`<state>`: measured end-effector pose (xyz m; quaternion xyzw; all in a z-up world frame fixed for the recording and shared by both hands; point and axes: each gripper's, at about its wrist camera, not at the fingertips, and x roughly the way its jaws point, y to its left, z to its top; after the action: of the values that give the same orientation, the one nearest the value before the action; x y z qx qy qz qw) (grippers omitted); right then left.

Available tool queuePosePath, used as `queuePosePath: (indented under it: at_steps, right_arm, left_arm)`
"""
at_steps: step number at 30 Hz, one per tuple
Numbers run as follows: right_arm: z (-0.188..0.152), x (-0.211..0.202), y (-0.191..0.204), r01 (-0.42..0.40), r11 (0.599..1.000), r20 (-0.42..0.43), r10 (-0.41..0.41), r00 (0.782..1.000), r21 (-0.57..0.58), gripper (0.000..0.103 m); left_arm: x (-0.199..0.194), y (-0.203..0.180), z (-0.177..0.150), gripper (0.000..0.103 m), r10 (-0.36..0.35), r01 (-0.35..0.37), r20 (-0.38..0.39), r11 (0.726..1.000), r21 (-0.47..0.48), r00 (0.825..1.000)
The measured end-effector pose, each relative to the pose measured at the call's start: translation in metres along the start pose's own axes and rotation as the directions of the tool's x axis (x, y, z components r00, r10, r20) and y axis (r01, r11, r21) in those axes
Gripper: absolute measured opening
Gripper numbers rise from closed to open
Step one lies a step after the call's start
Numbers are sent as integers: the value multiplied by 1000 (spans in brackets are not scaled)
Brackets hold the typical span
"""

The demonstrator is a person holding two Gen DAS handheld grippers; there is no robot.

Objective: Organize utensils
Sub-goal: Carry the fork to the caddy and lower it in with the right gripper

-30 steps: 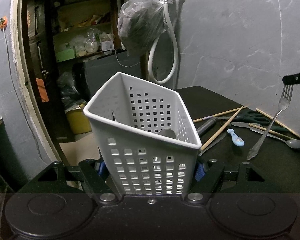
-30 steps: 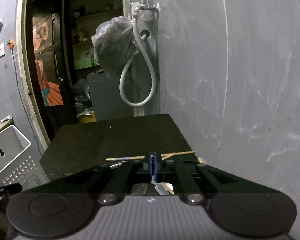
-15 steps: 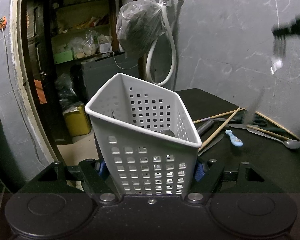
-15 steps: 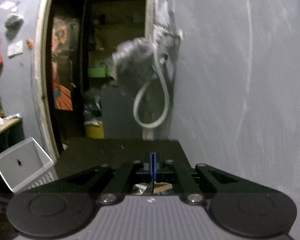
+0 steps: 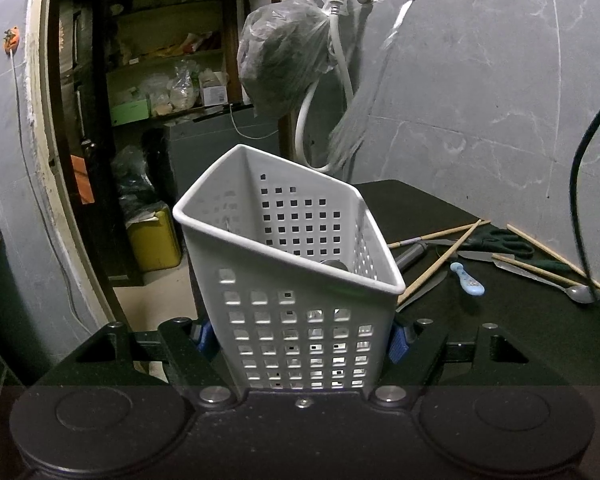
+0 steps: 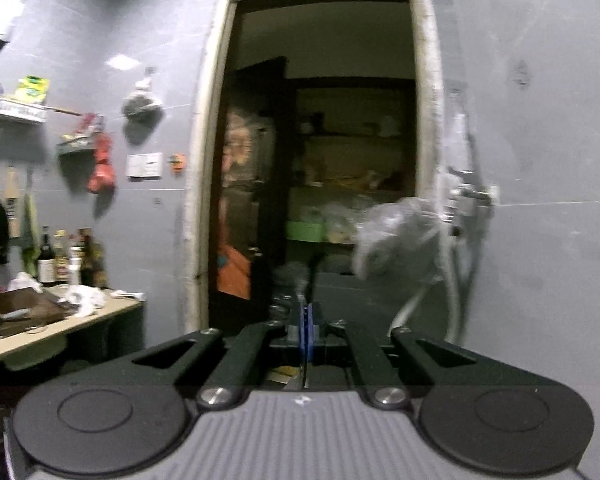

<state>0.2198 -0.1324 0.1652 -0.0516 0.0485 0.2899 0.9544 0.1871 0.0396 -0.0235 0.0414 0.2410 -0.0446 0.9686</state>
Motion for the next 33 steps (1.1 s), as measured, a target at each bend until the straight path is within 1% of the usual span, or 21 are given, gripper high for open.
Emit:
queuePosePath:
  at_steps: [6,11,15,20,22,23,24,25,27,29,31,32,33]
  right_arm:
    - [-22,24,37,-92,995,-77,89,993,-37,2]
    - [-45,37,61,-134,989,-156,123,980,-65,2]
    - [-59,42,70,-154,986,-200,139,970,-63,2]
    - [-65,44,72,-157,986,-230,139,963,-61,2]
    - [-68,48,73,-157,986,-264,137,955,-57,3]
    - [-69,50,74,-151,987,-273,131,953,-54,6]
    - [-70,50,73,-147,988,-276,128,953,-51,17]
    - [-71,49,73,-146,988,-276,127,953,-47,35]
    - [-72,45,70,-143,989,-267,128,955,-38,51]
    - [-72,40,66,-133,991,-256,121,959,-29,52]
    - [-72,34,62,-111,994,-247,103,963,-19,61]
    - [-72,30,59,-98,995,-243,91,966,-15,63]
    - [-72,27,56,-87,996,-240,82,967,-11,69]
  left_arm:
    - [-1,0,0,77,1,-1,2,1000,-2,1000]
    - [-1,1,-1,77,3,-3,5,1000,-5,1000]
    - [-1,1,-1,77,2,-2,4,1000,-4,1000]
    - [-1,1,-1,77,2,-2,4,1000,-4,1000]
    - [-1,1,-1,77,-3,3,3,1000,-4,1000]
    - [-1,1,-2,76,-2,2,3,1000,-8,1000]
    - [-1,2,-2,76,-2,2,3,1000,-7,1000]
    - [-1,2,-2,76,-1,1,2,1000,-7,1000]
    - [0,3,-1,76,-1,1,1,1000,-9,1000]
    - [0,3,0,76,-1,1,1,1000,-8,1000]
    - [1,3,0,76,-4,4,0,1000,-6,1000]
    - [1,3,0,76,-3,3,1,1000,-5,1000]
    - [1,4,-1,76,-4,4,1,1000,-5,1000]
